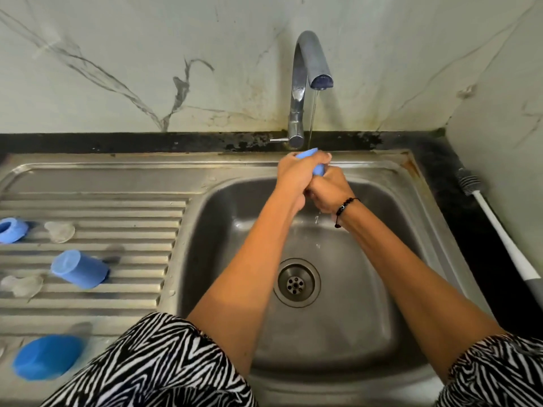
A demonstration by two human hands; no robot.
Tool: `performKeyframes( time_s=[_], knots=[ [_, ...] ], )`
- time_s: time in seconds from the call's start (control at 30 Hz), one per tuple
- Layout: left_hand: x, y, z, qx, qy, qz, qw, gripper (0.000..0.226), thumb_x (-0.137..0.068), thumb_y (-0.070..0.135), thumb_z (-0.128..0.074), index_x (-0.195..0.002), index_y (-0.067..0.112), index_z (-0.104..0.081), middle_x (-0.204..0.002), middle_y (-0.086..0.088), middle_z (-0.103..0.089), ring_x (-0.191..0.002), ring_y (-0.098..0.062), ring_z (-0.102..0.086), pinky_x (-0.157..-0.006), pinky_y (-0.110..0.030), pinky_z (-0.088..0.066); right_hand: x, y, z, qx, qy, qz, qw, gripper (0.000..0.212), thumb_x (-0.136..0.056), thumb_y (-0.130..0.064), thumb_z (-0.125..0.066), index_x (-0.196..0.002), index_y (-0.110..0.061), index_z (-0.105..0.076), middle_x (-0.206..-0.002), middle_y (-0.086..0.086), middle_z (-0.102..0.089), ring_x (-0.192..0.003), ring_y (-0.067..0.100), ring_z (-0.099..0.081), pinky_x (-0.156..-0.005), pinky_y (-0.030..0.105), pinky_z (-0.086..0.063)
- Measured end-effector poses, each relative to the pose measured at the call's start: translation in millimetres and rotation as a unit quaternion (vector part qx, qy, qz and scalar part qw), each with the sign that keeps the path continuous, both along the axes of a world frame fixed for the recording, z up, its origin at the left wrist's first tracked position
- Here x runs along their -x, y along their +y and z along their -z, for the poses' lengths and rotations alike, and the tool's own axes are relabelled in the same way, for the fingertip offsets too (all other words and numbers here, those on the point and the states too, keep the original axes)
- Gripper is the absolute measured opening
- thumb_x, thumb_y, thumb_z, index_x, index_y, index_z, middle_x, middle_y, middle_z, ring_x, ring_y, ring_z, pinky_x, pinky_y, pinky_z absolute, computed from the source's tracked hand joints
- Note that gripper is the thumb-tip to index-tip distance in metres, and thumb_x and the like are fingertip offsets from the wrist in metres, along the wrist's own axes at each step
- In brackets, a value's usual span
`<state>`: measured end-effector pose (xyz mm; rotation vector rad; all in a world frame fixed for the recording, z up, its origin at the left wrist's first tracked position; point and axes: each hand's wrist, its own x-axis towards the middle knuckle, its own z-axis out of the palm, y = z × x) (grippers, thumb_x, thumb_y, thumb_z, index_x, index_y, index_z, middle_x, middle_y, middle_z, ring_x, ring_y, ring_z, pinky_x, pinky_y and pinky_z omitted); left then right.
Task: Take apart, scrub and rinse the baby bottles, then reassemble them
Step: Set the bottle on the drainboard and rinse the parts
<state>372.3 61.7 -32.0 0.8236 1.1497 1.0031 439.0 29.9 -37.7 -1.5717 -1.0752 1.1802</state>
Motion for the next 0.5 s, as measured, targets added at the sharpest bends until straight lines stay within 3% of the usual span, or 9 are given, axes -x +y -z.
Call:
performKeyframes(
  time_s=[0.07,0.13,0.2,0.3,0.4,0.43,0.5],
  knots=[
    [7,3,-4,-0.026,-0.051,0.082,0.995,0.006,-0.076,0.012,-0.07,-0.077,0.007,-0.066,-0.071,-0.008,-0.068,-0.068,-0.02,-0.062,-0.058,-0.024,-0.049,-7,-2,-5,0.043,0.133,-0.061,0.988,0.006,-0.069,-0.011,-0.05,-0.066,-0.014,-0.045,-0.039,-0.002,-0.036,-0.026,0.006,-0.024,-0.034,0.008,-0.018],
    [14,8,-4,-0.043,-0.067,0.15,0.985,0.01,-0.071,0.022,-0.072,-0.064,0.016,-0.069,-0.069,-0.007,-0.067,-0.076,-0.026,-0.054,-0.053,-0.024,-0.043,-15,-2,-5,0.075,0.264,-0.156,0.949,0.02,-0.058,-0.022,-0.059,-0.072,-0.011,-0.047,-0.04,0.0,-0.036,-0.024,0.007,-0.022,-0.035,0.006,-0.02],
    [20,10,-1,-0.05,-0.097,0.205,0.973,0.01,-0.062,0.028,-0.073,-0.063,0.018,-0.071,-0.07,-0.006,-0.067,-0.078,-0.027,-0.057,-0.056,-0.024,-0.048,-19,-2,1,0.082,0.354,-0.238,0.901,0.038,-0.048,-0.03,-0.073,-0.072,-0.009,-0.052,-0.041,0.0,-0.039,-0.023,0.007,-0.024,-0.034,0.007,-0.025],
    [26,11,6,-0.056,-0.201,0.294,0.933,0.026,-0.054,0.03,-0.084,-0.073,0.016,-0.072,-0.076,-0.009,-0.069,-0.089,-0.028,-0.069,-0.079,-0.034,-0.056,-18,-4,11,0.09,0.413,-0.328,0.845,0.036,-0.049,-0.034,-0.078,-0.069,-0.01,-0.06,-0.042,-0.001,-0.041,-0.024,0.007,-0.023,-0.035,0.008,-0.024],
    [26,10,9,-0.078,-0.27,0.361,0.889,0.041,-0.058,0.035,-0.082,-0.084,0.009,-0.065,-0.082,-0.011,-0.069,-0.092,-0.028,-0.068,-0.078,-0.035,-0.056,-9,-7,17,0.101,0.477,-0.381,0.786,0.032,-0.055,-0.034,-0.076,-0.072,-0.011,-0.061,-0.044,-0.002,-0.042,-0.028,0.01,-0.021,-0.038,0.01,-0.025],
    [26,10,8,-0.068,-0.284,0.35,0.89,0.041,-0.057,0.033,-0.082,-0.083,0.008,-0.062,-0.078,-0.01,-0.068,-0.086,-0.025,-0.069,-0.074,-0.033,-0.056,-7,-7,17,0.104,0.485,-0.376,0.783,0.033,-0.054,-0.035,-0.076,-0.071,-0.011,-0.061,-0.044,-0.002,-0.042,-0.026,0.009,-0.024,-0.037,0.01,-0.025],
    [24,13,5,-0.034,-0.272,0.282,0.919,0.033,-0.053,0.025,-0.08,-0.075,0.009,-0.06,-0.068,-0.006,-0.062,-0.07,-0.019,-0.067,-0.066,-0.028,-0.055,-6,-3,16,0.107,0.465,-0.328,0.815,0.035,-0.05,-0.036,-0.077,-0.067,-0.011,-0.06,-0.042,-0.002,-0.043,-0.024,0.007,-0.03,-0.034,0.009,-0.025]
  ],
)
